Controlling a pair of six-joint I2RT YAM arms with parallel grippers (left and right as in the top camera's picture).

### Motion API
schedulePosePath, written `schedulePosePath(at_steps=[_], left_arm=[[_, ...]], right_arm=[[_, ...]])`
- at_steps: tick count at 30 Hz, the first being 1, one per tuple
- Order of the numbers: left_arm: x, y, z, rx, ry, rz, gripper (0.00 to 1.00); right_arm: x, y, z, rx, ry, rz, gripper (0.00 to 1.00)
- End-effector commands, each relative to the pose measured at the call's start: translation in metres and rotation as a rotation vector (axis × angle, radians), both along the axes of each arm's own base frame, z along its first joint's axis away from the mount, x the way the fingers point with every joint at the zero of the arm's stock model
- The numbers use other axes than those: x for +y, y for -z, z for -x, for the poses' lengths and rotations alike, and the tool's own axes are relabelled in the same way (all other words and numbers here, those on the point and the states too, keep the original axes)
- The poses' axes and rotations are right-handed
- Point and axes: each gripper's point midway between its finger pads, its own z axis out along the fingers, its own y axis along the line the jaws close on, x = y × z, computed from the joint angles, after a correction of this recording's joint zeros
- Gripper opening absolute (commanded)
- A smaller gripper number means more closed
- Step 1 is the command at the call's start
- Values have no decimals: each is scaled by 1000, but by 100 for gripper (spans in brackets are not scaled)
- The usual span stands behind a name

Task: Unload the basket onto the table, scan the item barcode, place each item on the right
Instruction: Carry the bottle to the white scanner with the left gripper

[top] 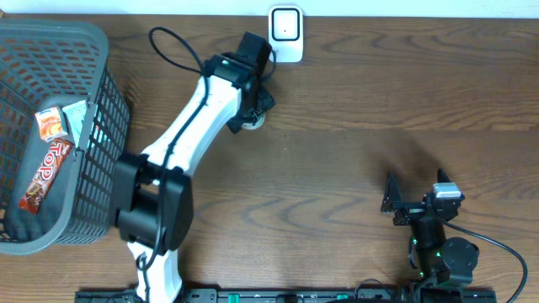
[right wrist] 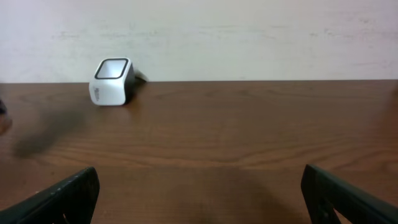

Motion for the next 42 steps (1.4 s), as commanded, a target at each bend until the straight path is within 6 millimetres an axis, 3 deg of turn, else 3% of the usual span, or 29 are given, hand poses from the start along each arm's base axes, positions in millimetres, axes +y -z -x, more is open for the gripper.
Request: schedulePosePath(at_steps=[1, 9, 17, 23, 29, 32, 34, 38, 42], left_arm=[[4, 23, 1, 29, -38, -89, 63], [0, 72, 16, 138, -5, -153, 63], [-2, 91, 20, 169, 4, -170, 63], [-2, 92, 21, 174, 3, -171, 64], [-12, 92, 28, 209, -175, -92, 65], [-16, 93, 30, 225, -232, -62, 88], [-22, 93, 33, 246, -268, -26, 98], [-31, 86, 35, 265, -304, 28, 98], [-21, 59, 31, 196, -287, 0, 98]], right_arm=[[1, 1, 0, 3, -3, -6, 99], [1, 1, 0, 3, -3, -6, 99], [1, 1, 0, 3, -3, -6, 99], [1, 1, 0, 3, -3, -6, 99], [1, 1, 0, 3, -3, -6, 99], [1, 1, 0, 3, -3, -6, 99], [1, 1, 0, 3, -3, -6, 99], [1, 1, 0, 3, -3, -6, 99], [1, 1, 0, 3, -3, -6, 99]])
